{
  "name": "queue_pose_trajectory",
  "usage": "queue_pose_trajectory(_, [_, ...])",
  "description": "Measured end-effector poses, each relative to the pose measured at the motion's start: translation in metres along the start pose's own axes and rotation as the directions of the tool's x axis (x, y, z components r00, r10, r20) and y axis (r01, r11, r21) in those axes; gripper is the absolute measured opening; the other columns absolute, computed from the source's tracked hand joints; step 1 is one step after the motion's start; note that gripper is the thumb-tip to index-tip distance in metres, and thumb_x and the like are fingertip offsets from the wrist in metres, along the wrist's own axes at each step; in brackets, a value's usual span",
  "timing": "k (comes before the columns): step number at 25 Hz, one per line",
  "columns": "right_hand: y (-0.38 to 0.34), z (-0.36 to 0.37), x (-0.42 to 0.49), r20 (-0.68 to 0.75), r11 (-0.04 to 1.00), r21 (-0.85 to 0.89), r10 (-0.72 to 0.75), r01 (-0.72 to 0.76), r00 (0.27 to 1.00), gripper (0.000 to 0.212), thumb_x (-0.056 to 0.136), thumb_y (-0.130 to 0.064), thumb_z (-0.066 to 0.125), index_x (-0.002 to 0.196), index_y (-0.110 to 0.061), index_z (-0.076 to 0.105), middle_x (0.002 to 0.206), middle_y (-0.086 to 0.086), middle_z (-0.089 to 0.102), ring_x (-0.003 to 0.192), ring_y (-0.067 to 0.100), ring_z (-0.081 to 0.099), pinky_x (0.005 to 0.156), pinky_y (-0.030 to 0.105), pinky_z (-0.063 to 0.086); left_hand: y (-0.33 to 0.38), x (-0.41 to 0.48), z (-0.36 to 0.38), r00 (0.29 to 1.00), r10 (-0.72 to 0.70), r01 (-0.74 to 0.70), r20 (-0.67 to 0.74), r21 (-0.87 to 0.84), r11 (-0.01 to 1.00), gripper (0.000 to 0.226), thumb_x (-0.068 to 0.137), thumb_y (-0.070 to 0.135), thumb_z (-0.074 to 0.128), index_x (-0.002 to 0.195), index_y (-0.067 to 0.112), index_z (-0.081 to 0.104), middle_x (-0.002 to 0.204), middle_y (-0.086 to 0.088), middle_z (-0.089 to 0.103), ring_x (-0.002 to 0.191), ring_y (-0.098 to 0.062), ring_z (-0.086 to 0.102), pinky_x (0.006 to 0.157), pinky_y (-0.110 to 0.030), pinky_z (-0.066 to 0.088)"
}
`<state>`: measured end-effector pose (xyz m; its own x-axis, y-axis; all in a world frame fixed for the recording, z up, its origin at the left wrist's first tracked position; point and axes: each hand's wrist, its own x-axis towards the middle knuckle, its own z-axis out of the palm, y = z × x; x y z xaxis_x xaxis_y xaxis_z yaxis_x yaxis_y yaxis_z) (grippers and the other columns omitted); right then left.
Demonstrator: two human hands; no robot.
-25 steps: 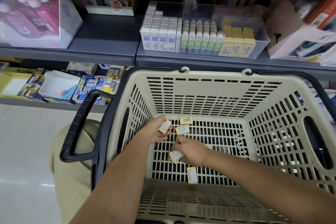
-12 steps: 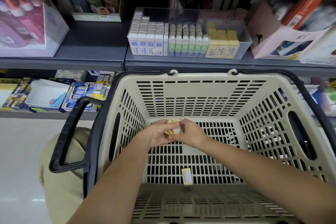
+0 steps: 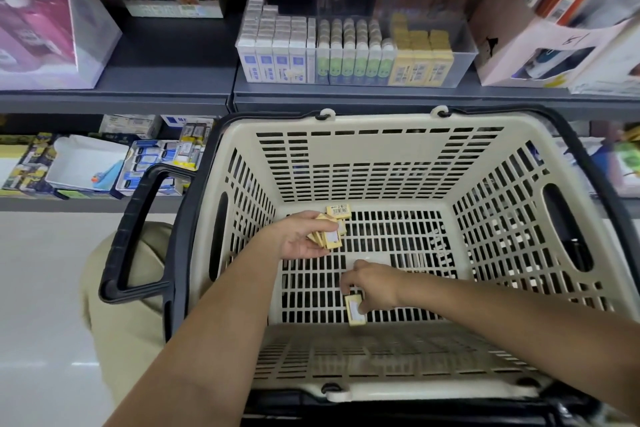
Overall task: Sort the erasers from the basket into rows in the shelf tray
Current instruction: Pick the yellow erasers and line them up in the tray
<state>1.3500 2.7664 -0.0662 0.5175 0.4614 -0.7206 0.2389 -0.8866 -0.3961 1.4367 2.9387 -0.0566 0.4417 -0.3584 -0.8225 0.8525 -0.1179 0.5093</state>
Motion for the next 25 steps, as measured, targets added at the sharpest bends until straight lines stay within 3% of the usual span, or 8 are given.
queue_pose_trajectory(3, [-0.002,0.002,-0.003,0.018,0.998,0.068,0.013,-0.014,1.000,0.042,0.080,-0.031,0.070,0.117,-0.020,0.053,0.118,0.009,0.043,0.105,0.027,0.050,0.089,0.031,0.044,0.000,0.000,-0.001,1.000,-0.001,0.001,-0.012,0.017,1.000,0.032,0.076,0.008,0.075,0.104,0.016,0.062,0.084,-0.007,0.073,0.082,-0.021,0.069,0.068,-0.033,0.058])
queue_pose_trajectory(6, [-0.011,0.007,-0.005,-0.011,0.998,0.036,0.048,-0.047,0.999,0.029,0.083,-0.040,0.063,0.092,-0.015,0.053,0.104,0.009,0.052,0.092,0.023,0.051,0.072,0.030,0.042,0.000,-0.002,0.002,1.000,-0.010,0.010,-0.003,0.035,0.999,0.027,0.077,0.008,0.074,0.099,0.018,0.063,0.078,-0.005,0.074,0.076,-0.020,0.069,0.062,-0.032,0.057])
queue_pose_trajectory(10, [-0.021,0.002,0.001,0.023,0.990,-0.057,0.130,-0.128,0.991,0.021,0.084,-0.024,0.061,0.071,-0.016,0.046,0.091,0.006,0.055,0.085,0.020,0.051,0.060,0.027,0.040,0.005,-0.004,0.006,1.000,0.010,-0.010,0.018,0.044,0.999,0.031,0.077,0.007,0.073,0.105,0.017,0.062,0.092,-0.010,0.070,0.079,-0.023,0.069,0.061,-0.032,0.058])
queue_pose_trajectory(12, [-0.017,-0.007,-0.001,0.084,0.985,-0.077,0.164,-0.158,0.983,0.016,0.081,-0.023,0.063,0.088,-0.009,0.061,0.101,0.008,0.062,0.089,0.020,0.056,0.068,0.030,0.047,0.009,-0.006,0.009,0.999,0.033,-0.034,0.030,0.045,0.998,0.030,0.079,0.008,0.071,0.106,0.016,0.061,0.094,-0.010,0.069,0.079,-0.023,0.069,0.064,-0.030,0.058])
queue_pose_trajectory(16, [0.009,-0.018,-0.016,0.123,0.970,-0.050,0.244,-0.239,0.962,0.036,0.081,-0.017,0.065,0.115,-0.006,0.061,0.117,0.007,0.062,0.102,0.019,0.061,0.088,0.029,0.052,0.013,-0.009,0.012,0.997,0.052,-0.056,0.050,0.092,0.994,0.036,0.080,0.009,0.070,0.114,0.015,0.059,0.099,-0.012,0.069,0.080,-0.022,0.069,0.062,-0.027,0.057])
queue_pose_trajectory(19, [0.026,-0.042,-0.033,0.086,0.950,0.259,0.157,-0.174,0.984,0.036,0.081,-0.008,0.064,0.117,-0.009,0.062,0.112,0.002,0.063,0.085,0.008,0.060,0.074,0.018,0.050,0.017,-0.014,0.018,0.995,0.062,-0.074,0.081,0.149,0.986,0.036,0.080,0.009,0.071,0.114,0.016,0.060,0.101,-0.012,0.068,0.083,-0.021,0.068,0.059,-0.026,0.055])
queue_pose_trajectory(21, [0.032,-0.067,-0.047,-0.012,0.874,0.476,0.122,-0.101,0.993,0.028,0.082,-0.006,0.065,0.109,-0.012,0.065,0.100,0.001,0.064,0.077,0.005,0.058,0.067,0.014,0.048,0.029,-0.021,0.026,0.985,0.119,-0.139,0.129,0.168,0.976,0.032,0.080,0.008,0.070,0.109,0.017,0.062,0.099,-0.011,0.067,0.085,-0.022,0.066,0.069,-0.031,0.056])
queue_pose_trajectory(25, [0.039,-0.114,-0.076,-0.249,0.751,0.651,0.070,0.113,0.966,0.021,0.080,-0.002,0.067,0.095,-0.017,0.066,0.090,0.006,0.067,0.074,0.011,0.062,0.070,0.020,0.053,0.070,-0.051,0.050,0.896,0.349,-0.395,0.276,0.135,0.908,0.034,0.074,0.008,0.072,0.104,0.022,0.064,0.088,-0.001,0.065,0.082,-0.018,0.064,0.085,-0.039,0.051])
